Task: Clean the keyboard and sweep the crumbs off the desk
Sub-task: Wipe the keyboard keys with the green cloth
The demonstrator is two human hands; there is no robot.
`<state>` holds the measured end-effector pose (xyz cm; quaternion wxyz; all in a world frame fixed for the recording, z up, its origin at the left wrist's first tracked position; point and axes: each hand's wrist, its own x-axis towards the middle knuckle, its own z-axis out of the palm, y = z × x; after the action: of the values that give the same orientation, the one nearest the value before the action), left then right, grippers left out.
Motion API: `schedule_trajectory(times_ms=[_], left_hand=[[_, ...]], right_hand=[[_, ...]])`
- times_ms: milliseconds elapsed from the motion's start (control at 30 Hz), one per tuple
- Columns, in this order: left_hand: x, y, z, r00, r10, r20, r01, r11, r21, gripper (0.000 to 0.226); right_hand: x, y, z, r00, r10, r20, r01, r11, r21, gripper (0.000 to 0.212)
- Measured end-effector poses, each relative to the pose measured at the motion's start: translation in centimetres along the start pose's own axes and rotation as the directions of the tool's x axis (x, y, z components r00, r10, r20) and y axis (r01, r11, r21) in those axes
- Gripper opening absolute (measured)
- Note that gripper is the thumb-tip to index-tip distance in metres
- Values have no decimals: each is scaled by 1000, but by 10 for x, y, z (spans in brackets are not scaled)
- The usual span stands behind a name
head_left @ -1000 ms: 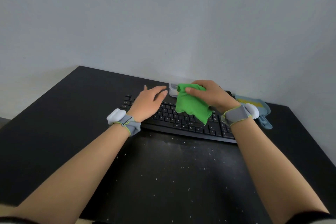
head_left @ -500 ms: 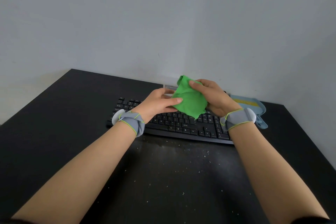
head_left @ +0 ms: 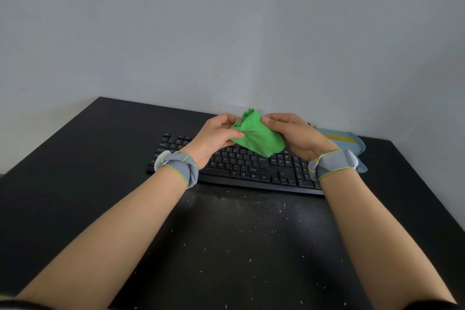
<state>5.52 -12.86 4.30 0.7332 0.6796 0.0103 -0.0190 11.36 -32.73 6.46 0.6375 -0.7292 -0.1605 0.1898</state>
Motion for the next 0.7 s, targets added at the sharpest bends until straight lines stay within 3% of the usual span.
schedule_trajectory(times_ms=[233, 367, 467, 567, 700], left_hand=[[-6, 7, 6, 977, 67, 202, -70, 998, 4, 60], [-8, 10, 8, 942, 185, 281, -190, 982, -10, 58], [-7, 11, 8, 930, 232, 284, -244, 970, 9, 53], [-7, 9, 8, 929, 249, 274, -268, 963, 35, 52], [-3, 5, 8, 941, 221, 255, -252, 963, 97, 59]], right_hand=[[-4, -1, 4, 1000, -26, -9, 25, 997, -72, 23], [-9, -5, 11, 1000, 17, -22, -18, 999, -52, 34], [-14, -8, 13, 986, 131, 101, -137, 989, 52, 45], [-18, -10, 13, 962, 168, 217, -174, 985, 10, 43], [-11, -3, 9, 996, 81, 33, -81, 996, -22, 30]])
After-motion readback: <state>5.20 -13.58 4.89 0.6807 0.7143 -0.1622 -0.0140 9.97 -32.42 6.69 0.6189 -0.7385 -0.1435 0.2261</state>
